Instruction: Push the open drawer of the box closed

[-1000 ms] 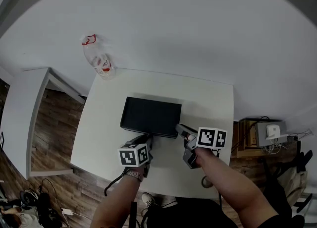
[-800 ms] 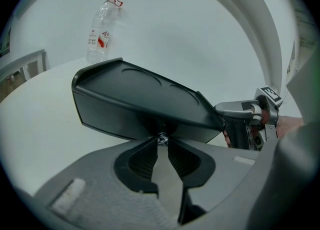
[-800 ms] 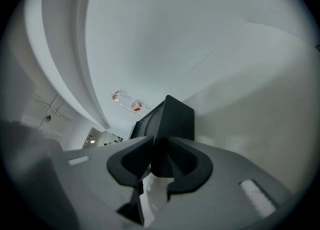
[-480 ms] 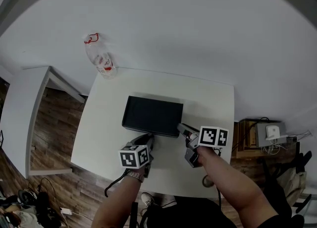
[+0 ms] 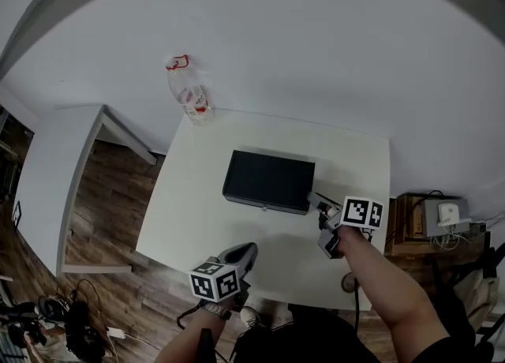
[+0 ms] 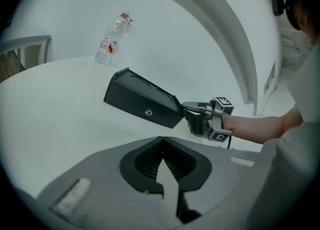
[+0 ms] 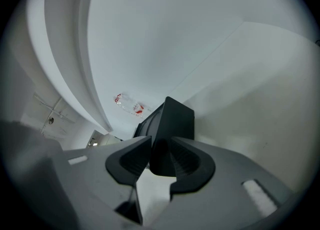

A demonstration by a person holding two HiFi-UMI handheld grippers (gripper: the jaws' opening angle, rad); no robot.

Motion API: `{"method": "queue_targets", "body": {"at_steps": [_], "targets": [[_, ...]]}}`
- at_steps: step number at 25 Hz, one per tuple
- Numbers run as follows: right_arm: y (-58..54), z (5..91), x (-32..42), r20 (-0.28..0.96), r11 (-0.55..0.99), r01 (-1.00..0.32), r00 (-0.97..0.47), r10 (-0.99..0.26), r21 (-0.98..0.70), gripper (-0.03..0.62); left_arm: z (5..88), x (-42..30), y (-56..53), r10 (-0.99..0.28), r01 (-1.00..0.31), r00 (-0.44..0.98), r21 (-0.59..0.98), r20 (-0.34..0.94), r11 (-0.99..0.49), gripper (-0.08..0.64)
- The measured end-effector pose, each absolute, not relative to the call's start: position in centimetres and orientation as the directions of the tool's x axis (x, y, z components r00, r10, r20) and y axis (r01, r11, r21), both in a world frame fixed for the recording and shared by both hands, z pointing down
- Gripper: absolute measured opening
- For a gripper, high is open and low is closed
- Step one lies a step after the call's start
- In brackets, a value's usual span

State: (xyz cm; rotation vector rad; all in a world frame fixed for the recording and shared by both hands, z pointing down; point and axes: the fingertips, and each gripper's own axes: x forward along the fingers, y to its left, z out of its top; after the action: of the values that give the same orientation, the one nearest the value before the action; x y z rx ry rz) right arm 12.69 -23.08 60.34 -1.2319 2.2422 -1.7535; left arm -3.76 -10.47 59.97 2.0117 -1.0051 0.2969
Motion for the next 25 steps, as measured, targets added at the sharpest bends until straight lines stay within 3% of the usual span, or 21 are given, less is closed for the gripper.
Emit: {"method": "queue_targets", "body": {"at_steps": [7, 12, 16, 25], "targets": [[-20.5, 59.4, 15.7, 0.420, -0.005, -0.567, -0.604, -0.678, -0.824, 0.117, 55.8, -5.4, -2.3, -0.484, -0.623, 0.765, 0.681, 0.425, -0.386, 0.002], [-15.3, 58.4, 16.1, 0.400, -0.003, -0.558, -0.590, -0.702, -0.830, 0.049, 54.6, -6.9, 3.6, -0.445, -0.561, 0.811, 0.720, 0.380, -0.408, 0.002], [-10.6, 56.6, 13.8, 0.365, 0.042, -0.539, -0.623, -0.692, -0.841, 0.005, 53.9, -8.3, 7.3, -0.436, -0.515, 0.835, 0.753, 0.335, -0.409, 0.002], [1.8, 51.0, 4.9, 0.184, 0.211, -0.386, -0.765, -0.617, -0.898, 0.003, 52.8, -10.9, 13.1, -0.393, -0.422, 0.882, 0.808, 0.260, -0.412, 0.002]]}}
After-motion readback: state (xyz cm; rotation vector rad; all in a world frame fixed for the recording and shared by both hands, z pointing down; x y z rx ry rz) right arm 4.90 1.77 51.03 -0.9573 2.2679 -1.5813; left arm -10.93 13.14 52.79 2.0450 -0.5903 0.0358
